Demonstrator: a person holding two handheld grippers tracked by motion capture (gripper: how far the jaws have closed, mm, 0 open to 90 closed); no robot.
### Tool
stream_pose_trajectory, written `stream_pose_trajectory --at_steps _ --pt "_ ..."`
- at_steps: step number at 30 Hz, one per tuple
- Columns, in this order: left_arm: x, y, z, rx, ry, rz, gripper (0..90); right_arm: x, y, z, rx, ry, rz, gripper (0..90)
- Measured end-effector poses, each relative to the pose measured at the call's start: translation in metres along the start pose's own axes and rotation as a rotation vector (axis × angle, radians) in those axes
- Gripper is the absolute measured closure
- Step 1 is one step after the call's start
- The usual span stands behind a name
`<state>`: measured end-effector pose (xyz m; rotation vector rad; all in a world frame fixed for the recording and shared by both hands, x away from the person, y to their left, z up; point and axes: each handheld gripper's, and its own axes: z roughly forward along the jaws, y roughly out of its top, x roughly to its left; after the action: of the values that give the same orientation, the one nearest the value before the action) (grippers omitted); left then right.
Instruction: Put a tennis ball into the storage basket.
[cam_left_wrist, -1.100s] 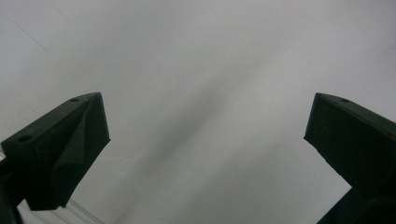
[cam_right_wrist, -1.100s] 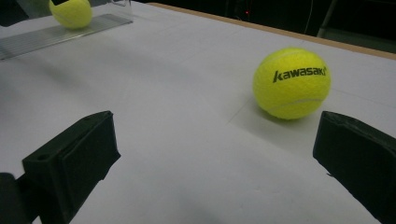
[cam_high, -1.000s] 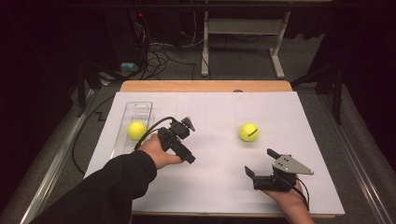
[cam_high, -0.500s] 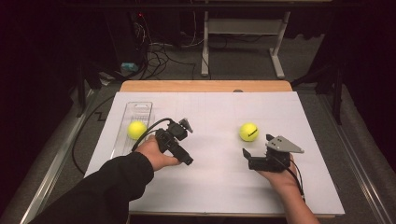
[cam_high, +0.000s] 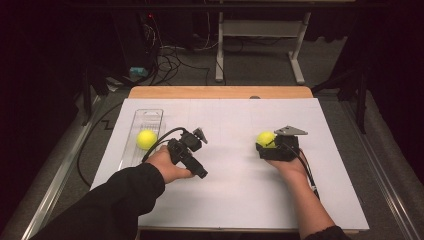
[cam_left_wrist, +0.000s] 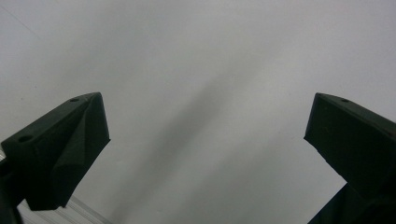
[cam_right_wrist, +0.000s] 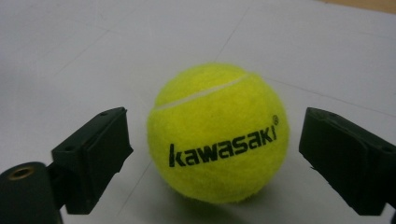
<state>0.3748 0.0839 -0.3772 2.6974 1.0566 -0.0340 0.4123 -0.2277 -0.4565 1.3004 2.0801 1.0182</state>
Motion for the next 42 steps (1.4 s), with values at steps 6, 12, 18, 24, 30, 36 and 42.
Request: stream_pose_trajectory --at_steps 6,12,18,24,30,36,42 --pt "0.001 -0.001 -0.001 -0.008 -0.004 -0.004 0.6 0.001 0.001 0.011 0.080 0.002 -0.010 22.9" --pt "0.000 -0.002 -0.001 -0.006 -0.007 0.000 0.6 0.002 0.000 0.005 0.069 0.004 -0.005 26.8" --pt "-0.001 -0.003 -0.001 -0.007 -0.009 0.002 0.7 0.010 -0.006 -0.025 -0.017 0.030 -0.016 27.0" --pt "-0.003 -0.004 0.001 0.004 -0.012 0.002 0.9 0.021 -0.023 -0.052 -0.083 0.060 -0.012 27.1" --pt "-0.003 -0.004 0.001 0.011 -0.011 -0.003 0.7 0.026 -0.045 -0.068 -0.108 0.076 -0.015 27.1" --pt "-0.004 -0.003 0.003 0.022 -0.012 -0.004 0.5 0.027 -0.064 -0.084 -0.133 0.080 -0.010 27.1" --pt "-0.006 -0.003 0.001 0.023 -0.015 0.002 0.5 0.027 -0.076 -0.099 -0.145 0.075 -0.022 27.1"
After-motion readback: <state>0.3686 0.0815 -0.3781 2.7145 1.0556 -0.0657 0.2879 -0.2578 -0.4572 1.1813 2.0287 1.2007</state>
